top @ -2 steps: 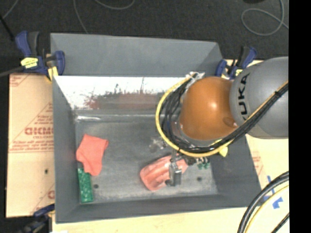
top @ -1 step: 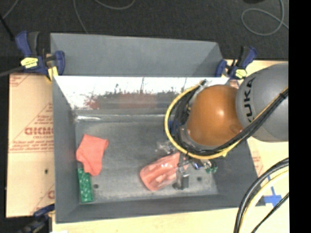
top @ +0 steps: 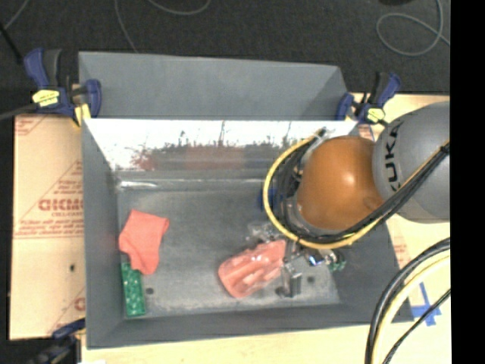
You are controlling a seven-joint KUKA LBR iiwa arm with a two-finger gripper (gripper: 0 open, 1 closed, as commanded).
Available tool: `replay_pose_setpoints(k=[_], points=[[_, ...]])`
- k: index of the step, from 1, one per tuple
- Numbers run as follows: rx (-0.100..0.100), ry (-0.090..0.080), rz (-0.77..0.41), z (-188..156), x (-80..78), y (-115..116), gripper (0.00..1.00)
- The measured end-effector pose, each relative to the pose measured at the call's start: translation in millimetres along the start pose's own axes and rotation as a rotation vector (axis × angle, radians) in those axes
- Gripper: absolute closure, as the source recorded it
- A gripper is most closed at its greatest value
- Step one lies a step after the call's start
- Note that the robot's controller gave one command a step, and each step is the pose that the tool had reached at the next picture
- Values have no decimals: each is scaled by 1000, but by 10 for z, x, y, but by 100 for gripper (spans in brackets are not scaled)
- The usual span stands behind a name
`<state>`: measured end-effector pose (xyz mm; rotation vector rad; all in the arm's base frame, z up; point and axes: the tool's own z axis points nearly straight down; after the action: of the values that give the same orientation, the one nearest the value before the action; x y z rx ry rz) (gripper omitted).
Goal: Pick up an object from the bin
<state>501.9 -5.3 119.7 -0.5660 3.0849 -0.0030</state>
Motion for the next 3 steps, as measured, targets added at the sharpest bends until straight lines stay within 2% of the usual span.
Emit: replay_pose_setpoints(k=[1, 3], points=[[5, -6, -154, 416, -168, 302, 100], [4, -6, -148, 414, -170, 304, 100]])
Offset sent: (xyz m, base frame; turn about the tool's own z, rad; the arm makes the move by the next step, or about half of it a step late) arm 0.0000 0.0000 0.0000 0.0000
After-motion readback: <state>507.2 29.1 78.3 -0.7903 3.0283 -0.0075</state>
